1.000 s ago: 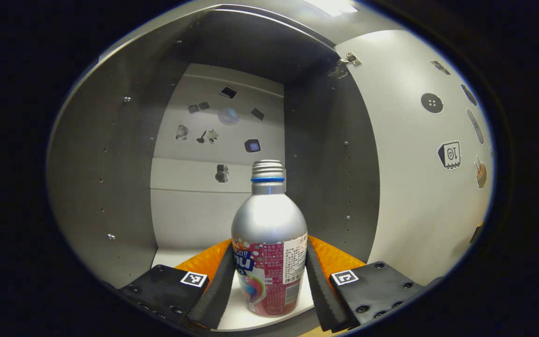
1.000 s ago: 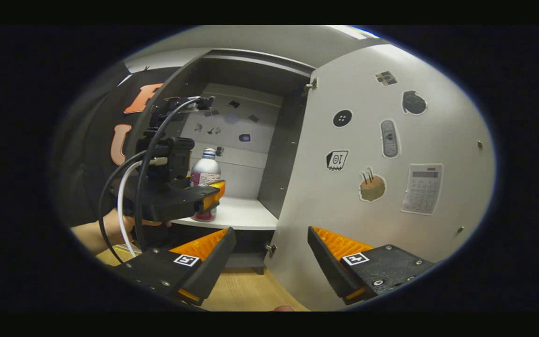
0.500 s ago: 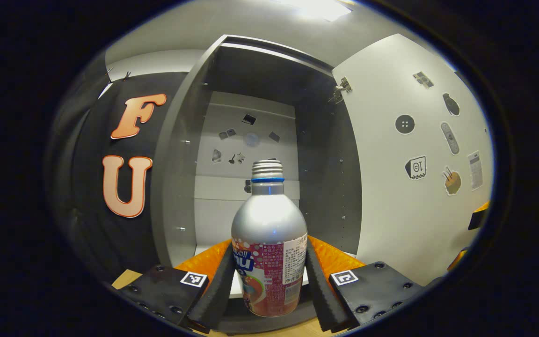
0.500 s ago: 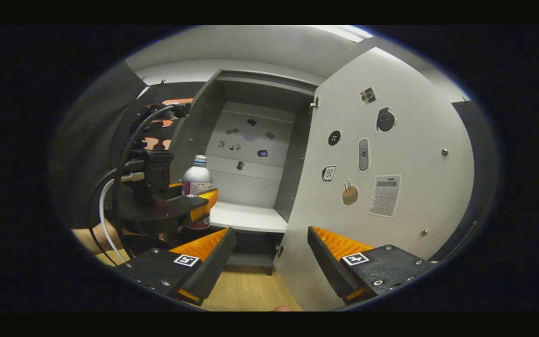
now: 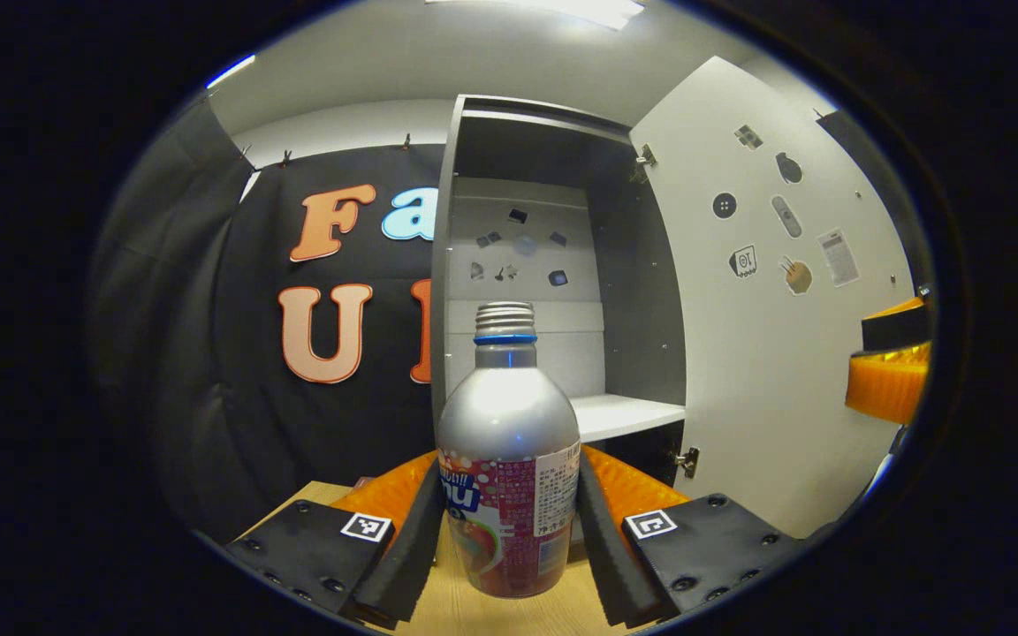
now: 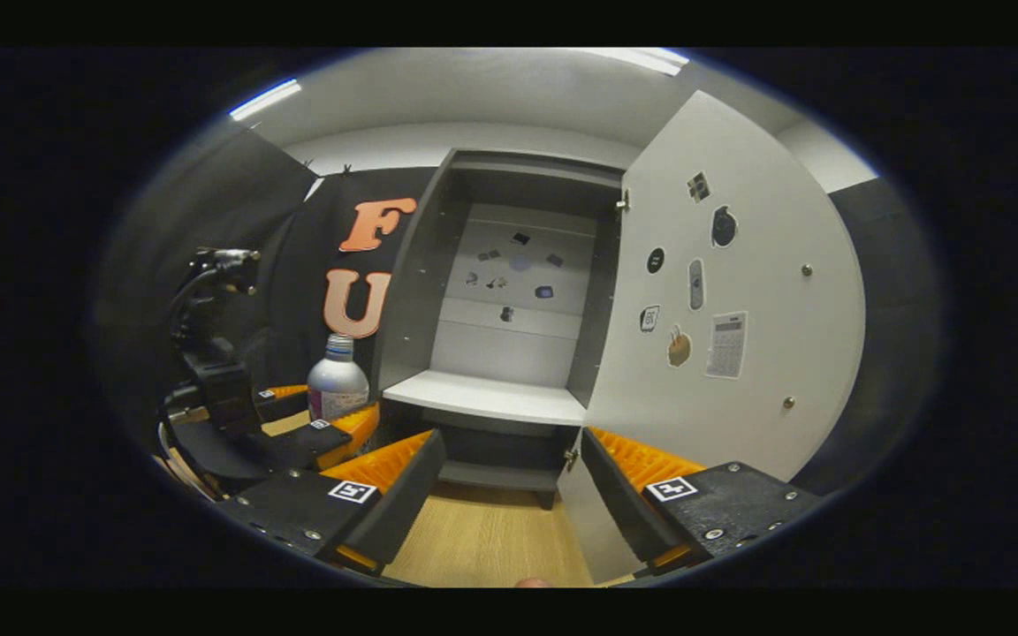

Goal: Open the cabinet door with the right hand, grasp the bottle in the cabinet with the left hand and place it on the coaster, then close the cabinet door with the right hand.

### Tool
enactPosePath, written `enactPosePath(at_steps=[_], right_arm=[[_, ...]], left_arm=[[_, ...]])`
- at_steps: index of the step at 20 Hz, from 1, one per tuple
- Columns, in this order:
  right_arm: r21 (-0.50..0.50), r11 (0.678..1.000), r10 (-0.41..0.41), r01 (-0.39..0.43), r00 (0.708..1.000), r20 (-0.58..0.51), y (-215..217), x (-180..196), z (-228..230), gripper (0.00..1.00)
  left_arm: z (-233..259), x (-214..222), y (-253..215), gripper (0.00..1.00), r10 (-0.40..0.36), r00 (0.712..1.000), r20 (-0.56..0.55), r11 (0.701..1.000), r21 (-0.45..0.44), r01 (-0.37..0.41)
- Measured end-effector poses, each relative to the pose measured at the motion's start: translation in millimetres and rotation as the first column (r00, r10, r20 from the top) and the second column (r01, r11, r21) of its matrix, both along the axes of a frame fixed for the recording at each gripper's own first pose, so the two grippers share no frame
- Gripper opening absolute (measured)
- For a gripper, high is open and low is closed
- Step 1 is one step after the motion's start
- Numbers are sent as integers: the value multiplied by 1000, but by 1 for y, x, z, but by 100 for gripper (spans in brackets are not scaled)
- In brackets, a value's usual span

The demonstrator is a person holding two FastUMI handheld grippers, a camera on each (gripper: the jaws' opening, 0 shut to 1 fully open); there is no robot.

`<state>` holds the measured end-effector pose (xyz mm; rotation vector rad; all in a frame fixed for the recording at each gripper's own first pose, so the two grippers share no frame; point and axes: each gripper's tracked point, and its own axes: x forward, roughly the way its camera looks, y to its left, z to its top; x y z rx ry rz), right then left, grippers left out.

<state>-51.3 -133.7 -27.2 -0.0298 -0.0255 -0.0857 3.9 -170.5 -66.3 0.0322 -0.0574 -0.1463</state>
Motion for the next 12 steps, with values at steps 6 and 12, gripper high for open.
enactPosePath(at_steps=[6,12], right_arm=[[4,1000,19,-19,1000,16,27,14,-2,95],[-6,1000,19,-20,999,-26,54,29,-21,95]], left_arm=[[-55,-34,32,81,18,999,-34,1000,15,-18],[-130,-54,56,82,13,995,-103,998,68,-6]])
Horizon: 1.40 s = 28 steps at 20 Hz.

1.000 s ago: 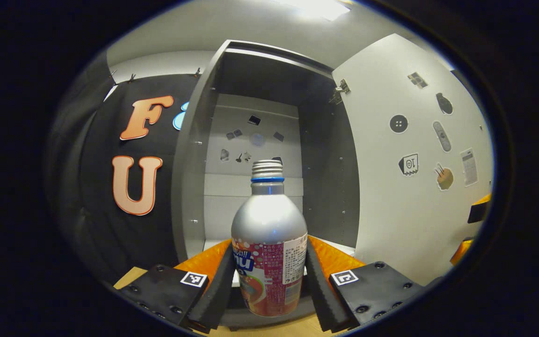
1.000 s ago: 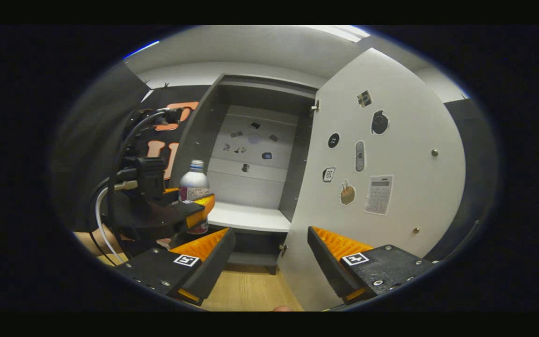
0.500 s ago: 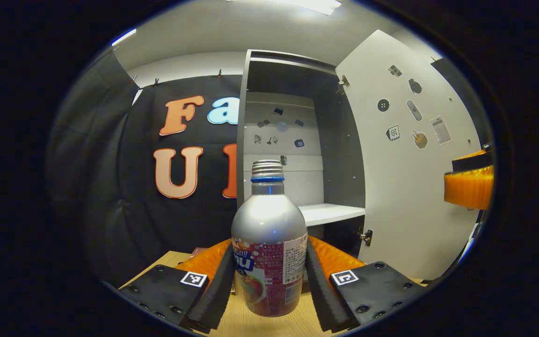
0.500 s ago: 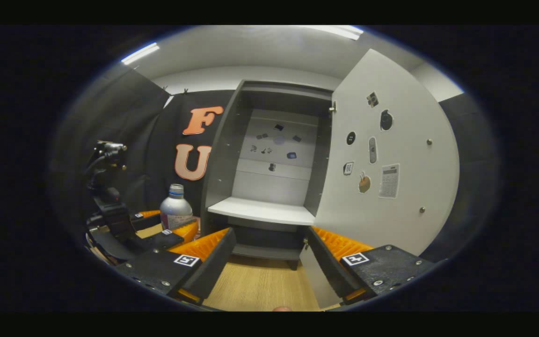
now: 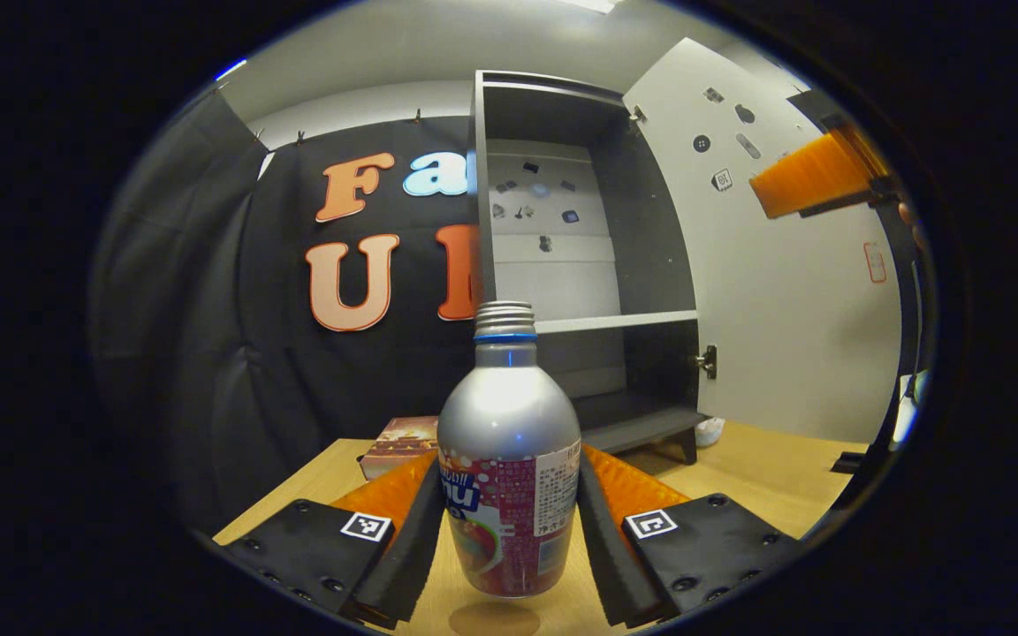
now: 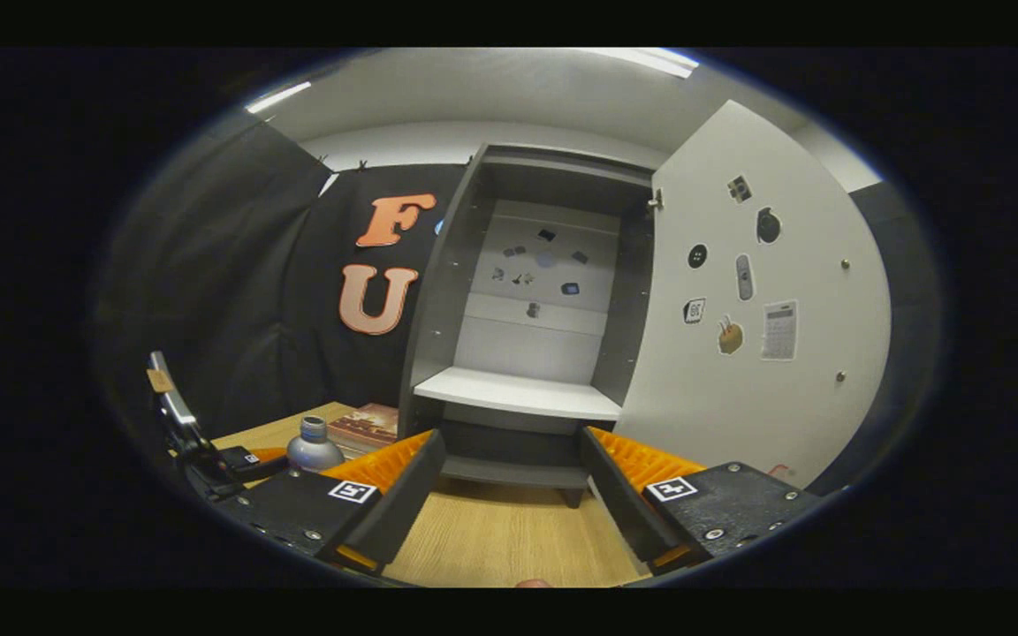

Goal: Open the cabinet door with the right hand, grasp the bottle in the cabinet with the left hand and place it on the coaster, then close the cabinet door with the right hand.

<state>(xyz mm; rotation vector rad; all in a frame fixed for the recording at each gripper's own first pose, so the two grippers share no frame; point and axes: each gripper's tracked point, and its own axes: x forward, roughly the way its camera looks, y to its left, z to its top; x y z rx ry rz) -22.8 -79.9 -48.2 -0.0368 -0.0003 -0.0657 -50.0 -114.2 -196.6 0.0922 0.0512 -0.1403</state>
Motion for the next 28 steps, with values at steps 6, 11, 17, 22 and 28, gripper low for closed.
enactPosePath(at_steps=[6,11,17,22,28], right_arm=[[12,1000,3,-2,994,-105,22,14,-40,95],[5,1000,-3,4,986,-165,30,20,-62,95],[-12,1000,18,-21,981,-192,44,24,-71,95],[1,1000,29,-30,977,-210,50,25,-77,95],[17,1000,22,-19,976,-218,49,25,-79,95]], left_arm=[[-59,-11,15,82,-16,998,-68,1000,11,17],[-96,-15,21,82,-23,994,-110,1000,2,23],[-115,-12,26,82,-8,992,-128,1000,-29,4],[-117,-20,27,83,-13,990,-141,1000,-14,12],[-136,-28,33,87,5,970,-242,999,-48,-17]])
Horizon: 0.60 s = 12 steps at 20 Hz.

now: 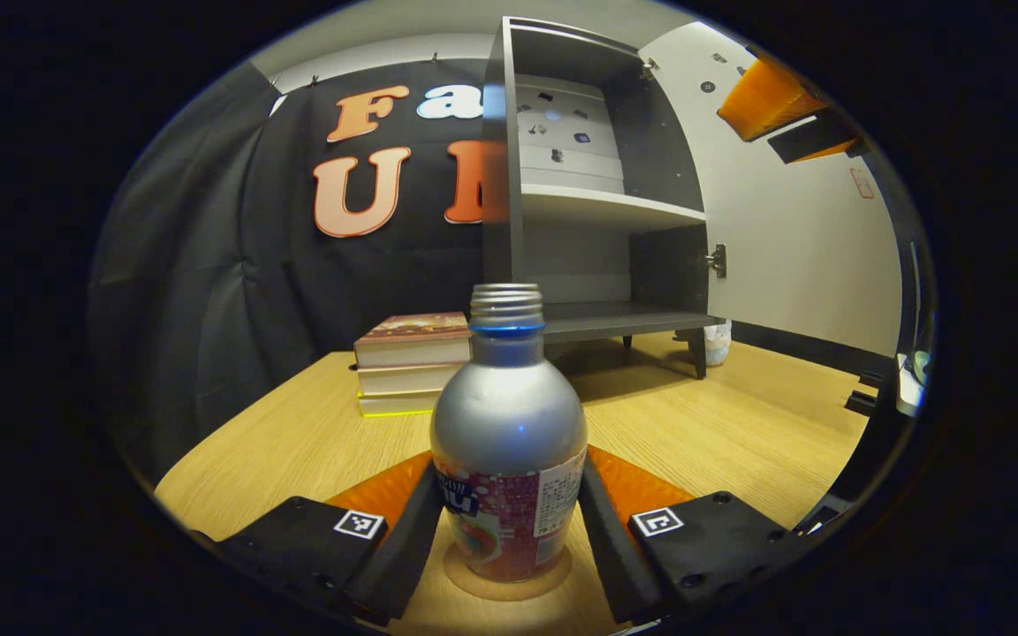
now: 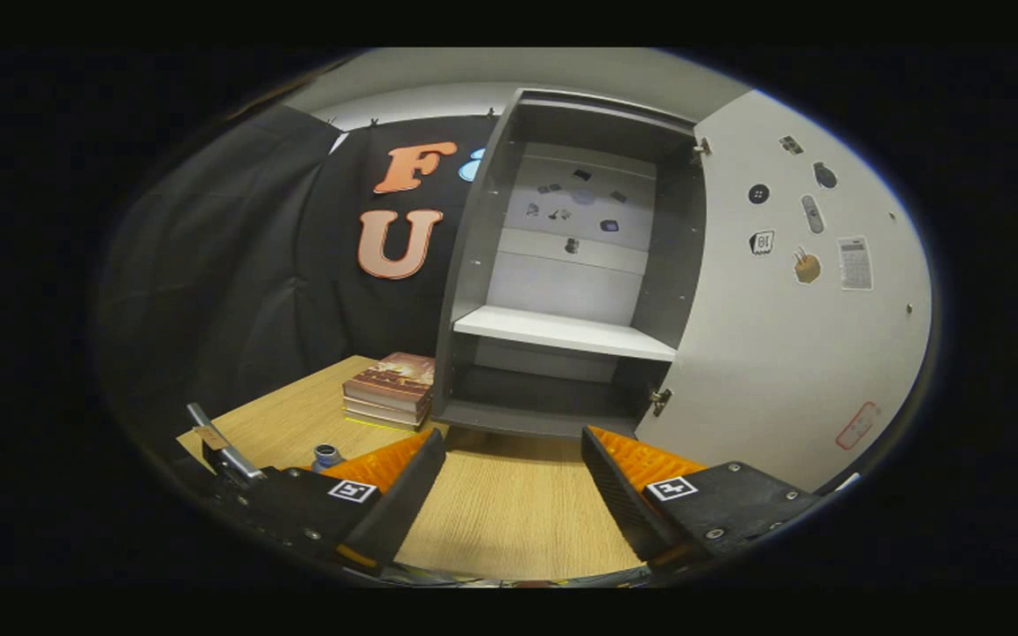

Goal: Open the cabinet door with the right hand, grasp the bottle in the cabinet with the left hand and place it on the coaster, then close the cabinet door with the right hand.

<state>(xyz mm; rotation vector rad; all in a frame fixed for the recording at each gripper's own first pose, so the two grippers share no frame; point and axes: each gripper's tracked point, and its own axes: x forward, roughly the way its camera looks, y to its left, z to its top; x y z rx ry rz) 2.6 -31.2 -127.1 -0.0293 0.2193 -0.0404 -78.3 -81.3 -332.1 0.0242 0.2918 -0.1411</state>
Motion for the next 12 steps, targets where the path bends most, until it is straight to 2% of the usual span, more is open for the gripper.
enactPosePath(at_steps=[5,7,12], right_arm=[[1,1000,-10,10,1000,-6,-1,-4,-1,95],[2,1000,-14,14,1000,-5,-2,-4,0,95],[-2,999,-38,38,999,14,-7,-8,9,95]], left_arm=[[3,0,0,88,3,1000,-11,1000,-24,-3],[5,2,1,94,4,1000,-7,1000,-15,-4],[27,13,1,94,-3,1000,24,1000,-6,3]])
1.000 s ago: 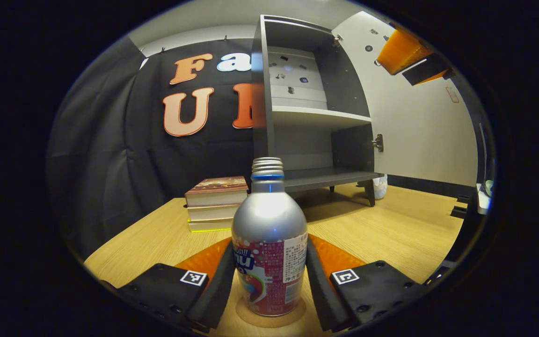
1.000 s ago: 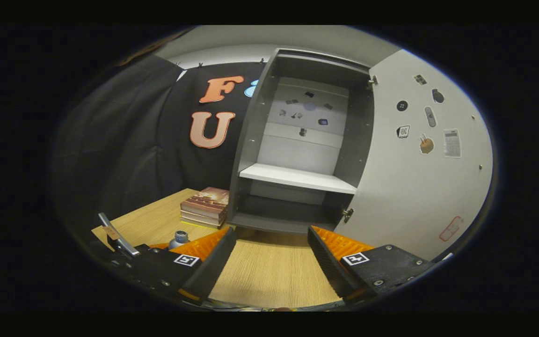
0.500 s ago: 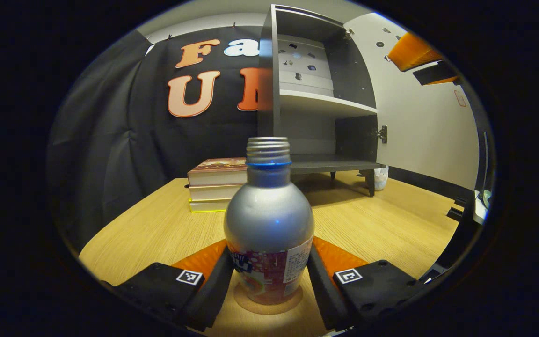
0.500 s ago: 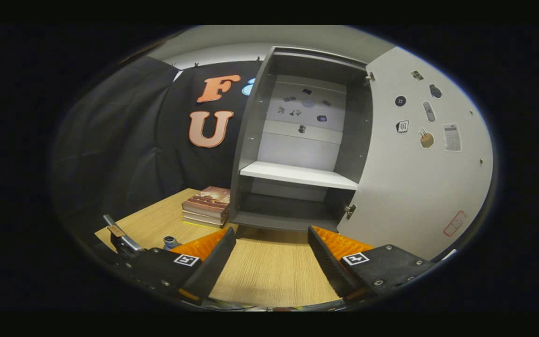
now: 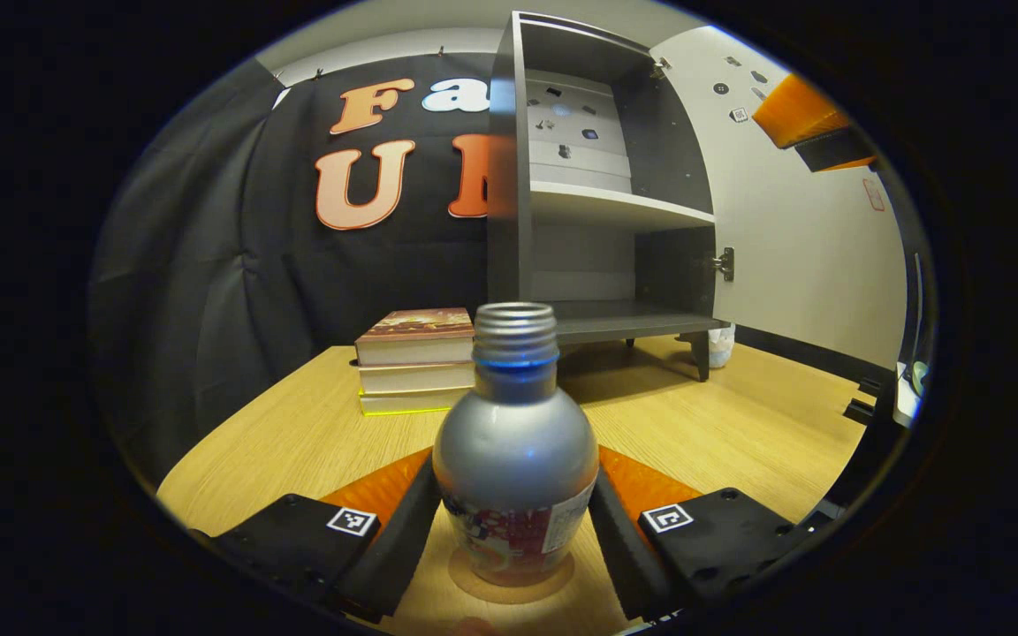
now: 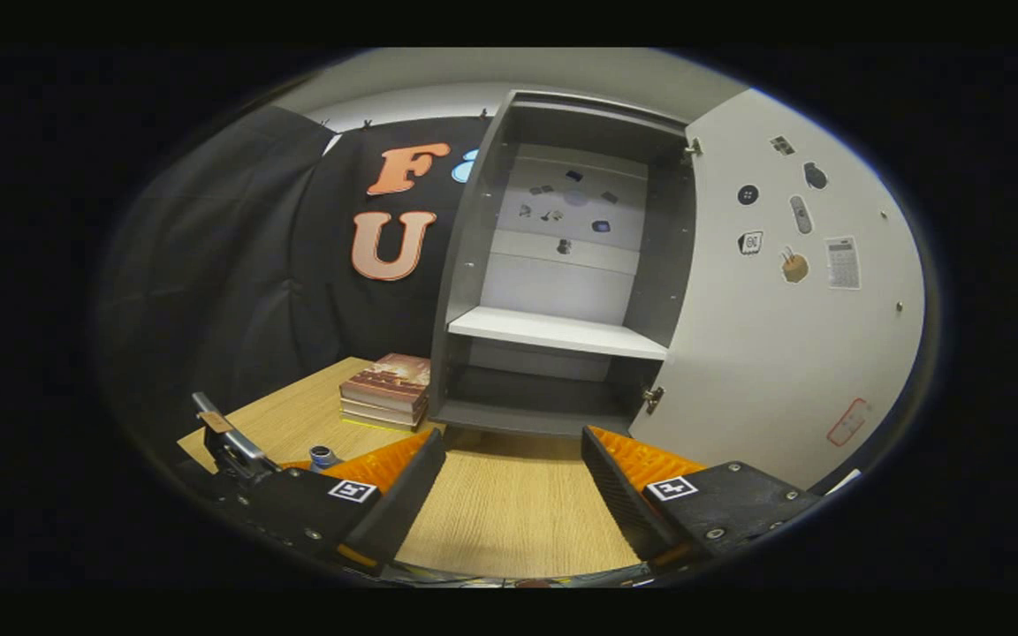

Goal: Open the cabinet door with the right hand, grasp the bottle in the cabinet with the left hand and place it on the coaster, then close the cabinet door with the right hand.

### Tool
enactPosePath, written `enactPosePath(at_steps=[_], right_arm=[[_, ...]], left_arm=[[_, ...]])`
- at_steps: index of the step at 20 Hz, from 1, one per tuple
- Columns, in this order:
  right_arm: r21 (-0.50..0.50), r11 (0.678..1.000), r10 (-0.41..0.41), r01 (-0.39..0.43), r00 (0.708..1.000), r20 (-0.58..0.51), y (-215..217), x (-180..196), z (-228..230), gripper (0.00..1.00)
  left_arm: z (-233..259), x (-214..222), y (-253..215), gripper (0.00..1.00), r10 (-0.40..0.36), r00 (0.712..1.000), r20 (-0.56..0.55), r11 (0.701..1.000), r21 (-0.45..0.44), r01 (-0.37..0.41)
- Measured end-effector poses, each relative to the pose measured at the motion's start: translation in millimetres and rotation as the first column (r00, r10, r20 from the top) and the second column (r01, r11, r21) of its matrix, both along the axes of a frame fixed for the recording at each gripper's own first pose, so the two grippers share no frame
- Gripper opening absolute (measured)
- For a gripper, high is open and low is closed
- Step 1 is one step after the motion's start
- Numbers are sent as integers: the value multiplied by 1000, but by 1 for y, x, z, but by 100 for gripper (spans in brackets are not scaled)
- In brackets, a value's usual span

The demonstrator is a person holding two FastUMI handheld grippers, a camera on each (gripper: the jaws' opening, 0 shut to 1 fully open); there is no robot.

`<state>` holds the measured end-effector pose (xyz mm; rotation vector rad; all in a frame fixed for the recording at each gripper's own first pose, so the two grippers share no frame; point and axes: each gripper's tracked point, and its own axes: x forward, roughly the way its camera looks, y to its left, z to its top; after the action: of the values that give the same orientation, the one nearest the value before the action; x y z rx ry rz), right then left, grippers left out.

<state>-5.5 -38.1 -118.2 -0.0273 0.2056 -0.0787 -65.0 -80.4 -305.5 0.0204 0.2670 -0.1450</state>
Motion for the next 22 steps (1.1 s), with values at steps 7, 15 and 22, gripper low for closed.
enactPosePath(at_steps=[7,15,22], right_arm=[[-4,990,-141,142,987,77,-41,-25,44,95],[-17,967,-247,252,956,161,-95,-64,89,95],[5,980,-195,198,960,202,-156,-100,103,95]], left_arm=[[67,23,-6,94,-52,994,99,999,-3,52],[158,30,-20,94,-82,983,165,997,21,79],[230,16,-59,93,12,976,217,1000,-2,-12]])
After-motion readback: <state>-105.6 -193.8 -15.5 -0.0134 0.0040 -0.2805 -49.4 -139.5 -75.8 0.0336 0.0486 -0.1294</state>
